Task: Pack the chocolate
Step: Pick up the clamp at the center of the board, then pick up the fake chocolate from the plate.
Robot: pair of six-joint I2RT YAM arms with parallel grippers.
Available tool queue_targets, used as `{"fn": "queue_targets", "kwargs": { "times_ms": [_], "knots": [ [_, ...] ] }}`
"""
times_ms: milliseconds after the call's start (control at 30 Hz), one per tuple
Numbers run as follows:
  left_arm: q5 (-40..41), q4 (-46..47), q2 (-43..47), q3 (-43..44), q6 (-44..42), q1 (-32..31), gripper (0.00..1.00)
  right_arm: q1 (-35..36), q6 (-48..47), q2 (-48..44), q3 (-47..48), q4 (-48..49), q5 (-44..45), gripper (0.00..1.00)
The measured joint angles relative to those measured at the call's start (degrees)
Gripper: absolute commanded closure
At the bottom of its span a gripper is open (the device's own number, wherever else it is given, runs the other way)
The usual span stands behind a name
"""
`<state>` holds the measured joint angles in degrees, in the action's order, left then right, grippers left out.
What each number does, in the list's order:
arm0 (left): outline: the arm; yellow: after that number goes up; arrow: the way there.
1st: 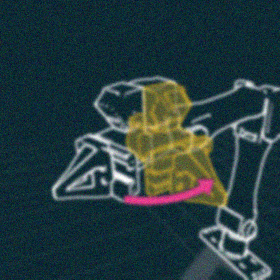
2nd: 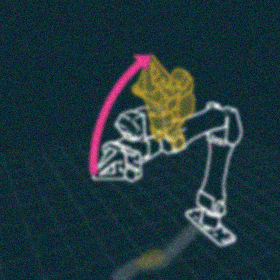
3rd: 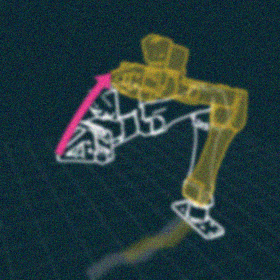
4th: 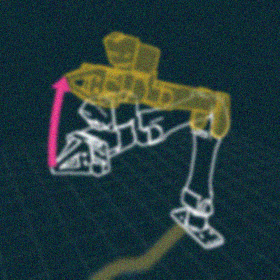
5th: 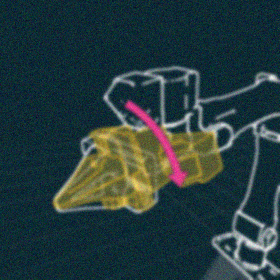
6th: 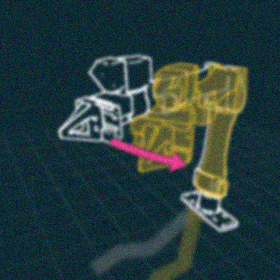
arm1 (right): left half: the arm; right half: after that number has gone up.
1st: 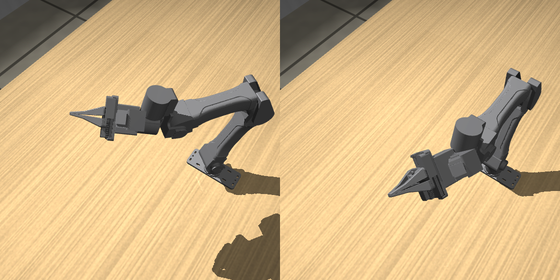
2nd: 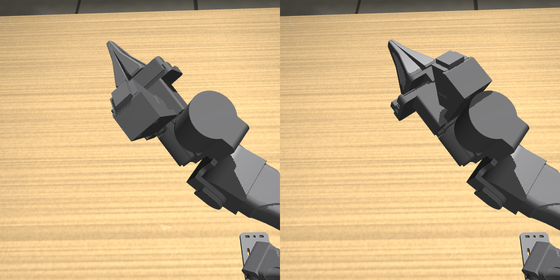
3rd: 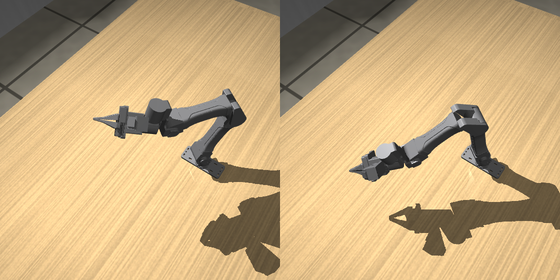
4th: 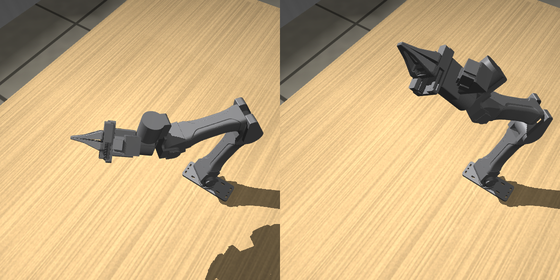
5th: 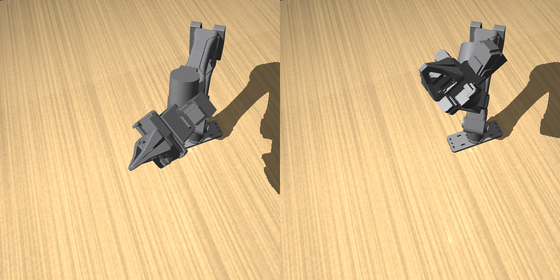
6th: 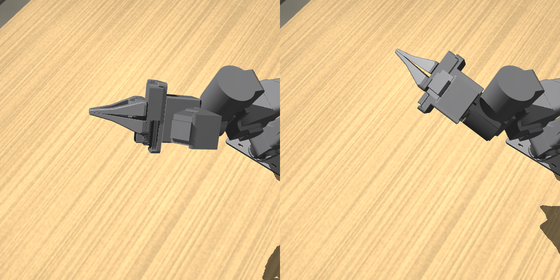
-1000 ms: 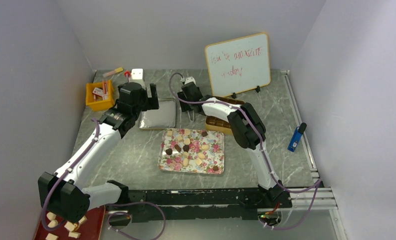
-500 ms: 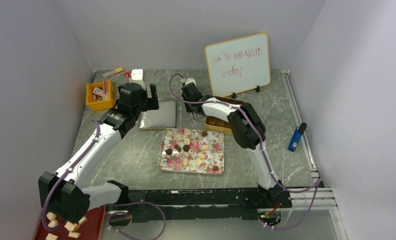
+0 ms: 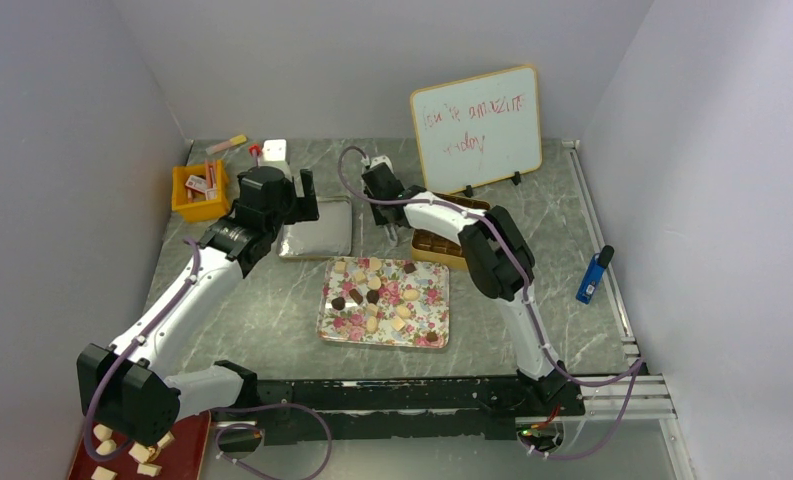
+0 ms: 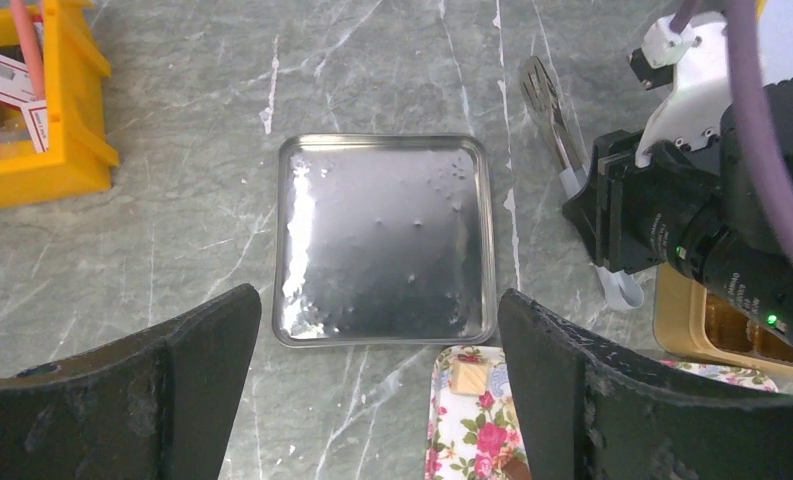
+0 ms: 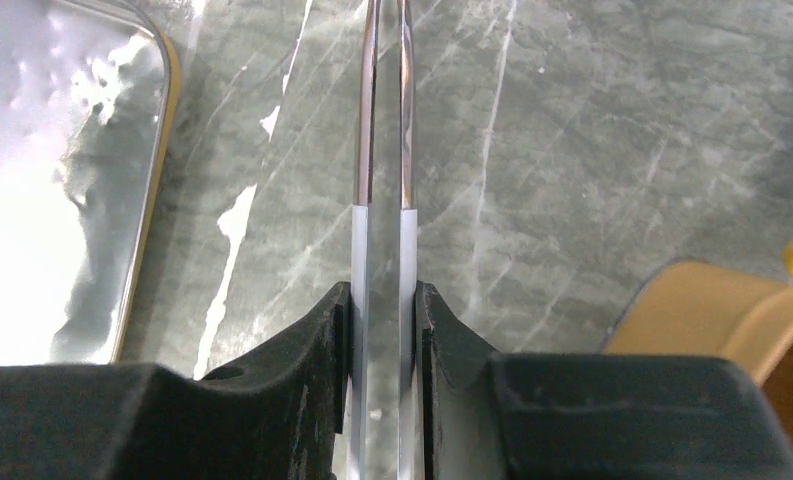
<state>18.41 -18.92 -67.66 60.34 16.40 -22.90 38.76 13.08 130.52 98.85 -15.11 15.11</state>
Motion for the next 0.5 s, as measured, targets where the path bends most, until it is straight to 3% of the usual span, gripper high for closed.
{"fn": "queue_targets", "kwargs": {
  "times_ms": [500],
  "knots": [
    [-4.13,-1.86,0.42,-0.09,2.45,0.09,0.08,2.4,3.1,-11.32,6.03,-16.31,1.29,0.82]
  ]
}}
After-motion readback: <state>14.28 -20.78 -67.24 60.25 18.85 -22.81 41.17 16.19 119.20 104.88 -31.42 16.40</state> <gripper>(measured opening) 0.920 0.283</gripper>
